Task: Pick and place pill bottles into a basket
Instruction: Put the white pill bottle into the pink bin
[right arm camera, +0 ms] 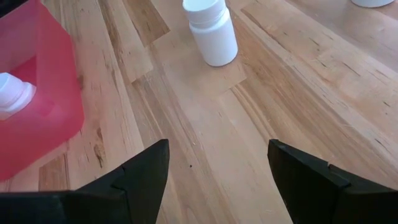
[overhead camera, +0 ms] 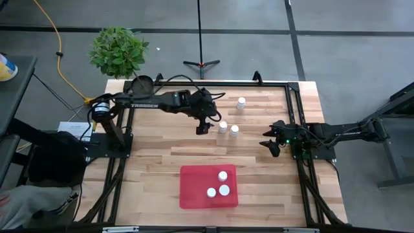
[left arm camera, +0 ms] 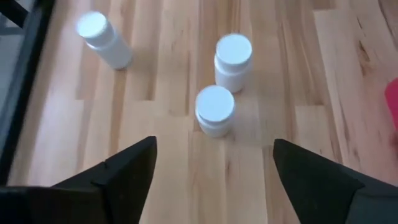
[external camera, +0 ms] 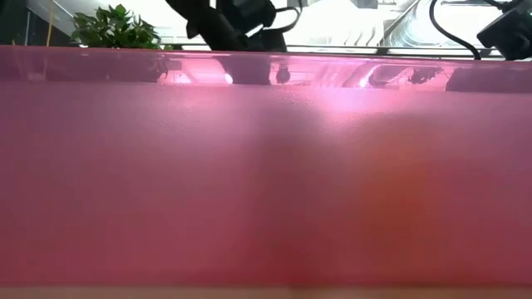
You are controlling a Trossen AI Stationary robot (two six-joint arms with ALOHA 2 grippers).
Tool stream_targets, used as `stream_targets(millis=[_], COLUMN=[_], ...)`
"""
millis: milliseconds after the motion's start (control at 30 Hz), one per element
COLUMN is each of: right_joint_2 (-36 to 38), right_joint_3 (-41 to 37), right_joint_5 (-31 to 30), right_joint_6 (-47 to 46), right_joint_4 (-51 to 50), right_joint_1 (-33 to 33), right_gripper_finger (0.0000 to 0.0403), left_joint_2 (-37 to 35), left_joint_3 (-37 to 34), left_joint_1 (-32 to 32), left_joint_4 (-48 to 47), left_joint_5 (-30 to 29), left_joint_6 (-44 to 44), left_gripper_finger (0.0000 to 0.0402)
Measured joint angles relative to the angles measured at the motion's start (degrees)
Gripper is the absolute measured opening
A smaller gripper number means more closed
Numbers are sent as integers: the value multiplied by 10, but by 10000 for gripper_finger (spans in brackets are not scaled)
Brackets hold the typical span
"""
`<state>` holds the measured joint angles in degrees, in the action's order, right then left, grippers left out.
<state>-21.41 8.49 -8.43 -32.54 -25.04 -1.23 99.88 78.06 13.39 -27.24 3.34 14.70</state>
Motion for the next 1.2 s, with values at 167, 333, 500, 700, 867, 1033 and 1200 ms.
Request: stream_targets(millis=[167,333,500,700,867,1033,1200], right_joint_2=[0,0,0,0,0,0,0], right_joint_3=[0,0,0,0,0,0,0], right_joint_5=[0,-1,-1,-1,-2,-2,-2], right_joint_6=[1,4,4,1,0,1,1], right_joint_4=[0,0,0,0,0,0,0], right_joint_1=[0,0,0,0,0,0,0], right_gripper_finger=[263,263,263,263,263,263,263], left_joint_2=[23,45,64,82,88,97,108], left_joint_3=[0,0,0,0,0,2,1], left_joint_1=[0,0,0,1,2,6,6], left_joint_4=[7,8,36,78,87,113,132], left_joint_5=[9,16,16,17,18,24,24], left_joint_6=[15,16,16,16,19,15,13], left_gripper_finger=[356,350,349,349,349,349,349])
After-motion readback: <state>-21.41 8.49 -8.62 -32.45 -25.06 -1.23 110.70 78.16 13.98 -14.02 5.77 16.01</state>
